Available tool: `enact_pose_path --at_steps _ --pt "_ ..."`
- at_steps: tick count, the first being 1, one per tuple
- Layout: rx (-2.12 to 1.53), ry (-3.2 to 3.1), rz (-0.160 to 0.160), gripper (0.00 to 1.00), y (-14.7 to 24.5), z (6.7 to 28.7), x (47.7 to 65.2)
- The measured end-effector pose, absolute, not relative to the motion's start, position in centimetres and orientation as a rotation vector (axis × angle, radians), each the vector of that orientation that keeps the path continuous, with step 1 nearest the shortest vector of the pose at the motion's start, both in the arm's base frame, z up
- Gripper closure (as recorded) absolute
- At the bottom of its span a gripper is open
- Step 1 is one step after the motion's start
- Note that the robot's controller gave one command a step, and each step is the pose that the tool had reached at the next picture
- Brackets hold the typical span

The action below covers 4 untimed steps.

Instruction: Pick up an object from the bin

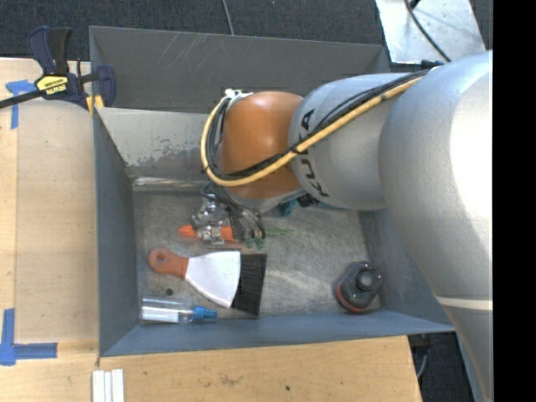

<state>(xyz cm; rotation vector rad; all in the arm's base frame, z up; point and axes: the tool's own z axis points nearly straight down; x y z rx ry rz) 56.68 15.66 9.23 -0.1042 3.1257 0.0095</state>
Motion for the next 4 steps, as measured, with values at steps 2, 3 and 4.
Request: enact_pose_path --at_steps 2,3,4 --pt "-0.127 3.142 -0.001 1.00 15.3 13.5 56.3" --pt "-0.124 3.139 0.000 1.00 15.6 19.5 56.5" --pt "-0.115 3.128 0.004 1.00 15.7 22.2 56.9"
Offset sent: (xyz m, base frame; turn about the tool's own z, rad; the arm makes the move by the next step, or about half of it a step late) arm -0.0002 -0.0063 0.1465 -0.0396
